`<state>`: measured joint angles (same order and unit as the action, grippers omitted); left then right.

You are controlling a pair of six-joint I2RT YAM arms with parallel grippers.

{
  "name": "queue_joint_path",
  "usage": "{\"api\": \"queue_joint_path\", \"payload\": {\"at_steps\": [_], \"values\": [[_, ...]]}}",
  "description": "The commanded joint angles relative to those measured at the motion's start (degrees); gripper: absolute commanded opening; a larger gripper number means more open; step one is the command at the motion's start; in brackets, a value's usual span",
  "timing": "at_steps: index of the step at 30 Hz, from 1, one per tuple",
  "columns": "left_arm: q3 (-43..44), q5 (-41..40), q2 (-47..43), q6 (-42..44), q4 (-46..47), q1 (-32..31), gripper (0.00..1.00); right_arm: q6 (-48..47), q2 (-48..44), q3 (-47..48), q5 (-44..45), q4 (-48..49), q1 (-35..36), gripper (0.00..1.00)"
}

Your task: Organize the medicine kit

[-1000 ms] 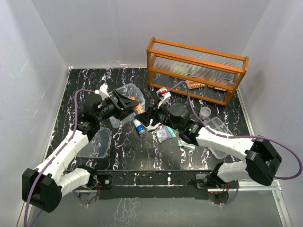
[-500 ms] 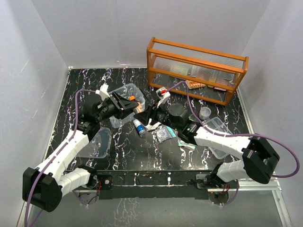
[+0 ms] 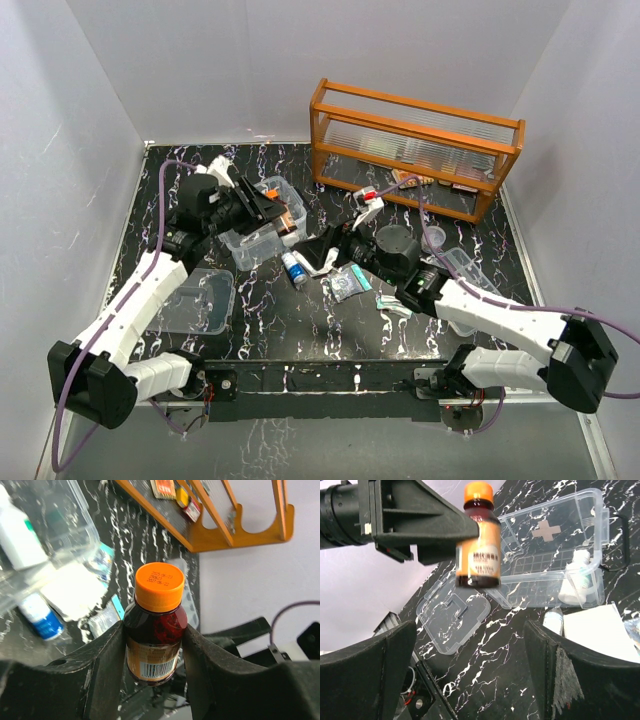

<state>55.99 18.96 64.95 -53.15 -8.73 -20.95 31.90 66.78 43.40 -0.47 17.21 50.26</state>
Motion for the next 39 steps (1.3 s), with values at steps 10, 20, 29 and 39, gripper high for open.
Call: {"api": "queue_joint_path", "payload": {"at_steps": [10, 20, 29, 39], "values": [[11.5, -11.1, 10.7, 14.8, -16.2, 9.8, 0.37, 11.7, -13.9, -5.2, 8.8, -14.8, 0.3, 0.85], [12.1, -12.1, 19.0, 13.8, -14.3, 10.9, 0.38, 16.6, -14.0, -8.1, 6.4, -13.9, 0.4, 0.82], [12.2, -10.2, 24.8, 10.8, -10.6, 8.2, 0.41, 20.2, -15.1, -9.3, 8.3, -12.6, 0.4, 0.82], [12.2, -10.0, 29.6, 9.5, -9.1, 5.7, 0.44, 19.6, -18.6, -10.4, 9.2, -11.1, 0.4, 0.82]]}}
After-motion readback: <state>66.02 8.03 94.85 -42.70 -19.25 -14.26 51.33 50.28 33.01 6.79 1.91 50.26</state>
